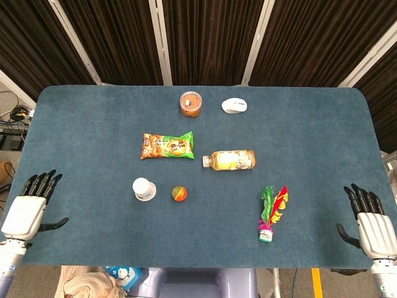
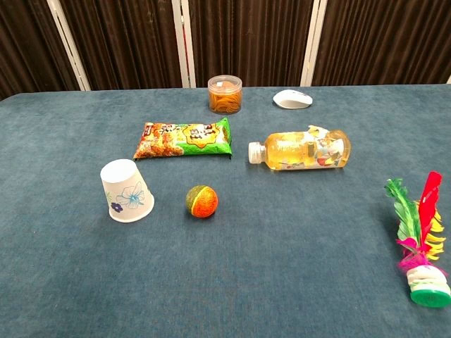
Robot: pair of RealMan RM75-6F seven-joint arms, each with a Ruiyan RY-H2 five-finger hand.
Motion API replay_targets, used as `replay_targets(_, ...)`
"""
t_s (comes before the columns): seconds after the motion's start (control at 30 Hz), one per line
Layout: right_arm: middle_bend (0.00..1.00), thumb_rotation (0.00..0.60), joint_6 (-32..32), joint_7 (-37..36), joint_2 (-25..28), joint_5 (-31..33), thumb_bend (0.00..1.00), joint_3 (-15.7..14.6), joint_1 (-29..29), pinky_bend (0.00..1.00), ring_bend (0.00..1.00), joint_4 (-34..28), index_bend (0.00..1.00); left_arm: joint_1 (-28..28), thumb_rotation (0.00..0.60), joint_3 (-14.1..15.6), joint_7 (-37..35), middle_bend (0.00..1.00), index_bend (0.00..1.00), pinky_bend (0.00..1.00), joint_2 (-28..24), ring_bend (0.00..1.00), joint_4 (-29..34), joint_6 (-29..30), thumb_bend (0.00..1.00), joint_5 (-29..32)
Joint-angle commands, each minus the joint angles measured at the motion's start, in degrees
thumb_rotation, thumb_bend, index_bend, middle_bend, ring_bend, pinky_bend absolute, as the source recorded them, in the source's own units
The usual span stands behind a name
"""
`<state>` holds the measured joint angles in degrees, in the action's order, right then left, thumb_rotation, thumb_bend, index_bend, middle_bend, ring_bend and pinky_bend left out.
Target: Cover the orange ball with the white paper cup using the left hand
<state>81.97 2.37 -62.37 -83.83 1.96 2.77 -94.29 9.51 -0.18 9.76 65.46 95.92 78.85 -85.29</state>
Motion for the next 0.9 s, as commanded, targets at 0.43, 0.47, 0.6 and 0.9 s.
replay_targets(0.43, 0.00, 0.600, 1.1, -0.7, -0.5, -1.1, 0.35, 0.2, 0.0, 0.03, 0.00, 0.5, 0.00, 0.0, 0.600, 0.1, -0.3, 0.00, 0.00, 0.02, 0.0, 0.00, 0.0, -0.2, 0.12, -0.2)
replay_targets(0.47, 0.00, 0.600, 1.2, -0.8, -0.6, -1.1, 0.35, 0.3, 0.0, 0.03, 0.00, 0.7, 0.00, 0.1, 0.600, 0.2, -0.4, 0.00, 0.00, 0.02, 0.0, 0.00, 0.0, -0.3, 0.12, -0.2)
replay_targets(0.6, 0.00, 0.600, 1.3, -1.1, -0.9, -0.9, 0.35, 0.5, 0.0, 0.03, 0.00, 0.9, 0.00, 0.7, 0.600, 0.4, -0.9, 0.00, 0.00, 0.02, -0.3, 0.00, 0.0, -1.2, 0.12, -1.1)
replay_targets(0.9, 0.00, 0.600, 1.1, -1.6, -0.6, -0.5, 0.35, 0.5, -0.1, 0.03, 0.00, 1.1, 0.00, 5.6, 0.600, -2.0, 1.3, 0.01, 0.00, 0.15, -1.6, 0.03, 3.8, -6.5, 0.12, -0.5)
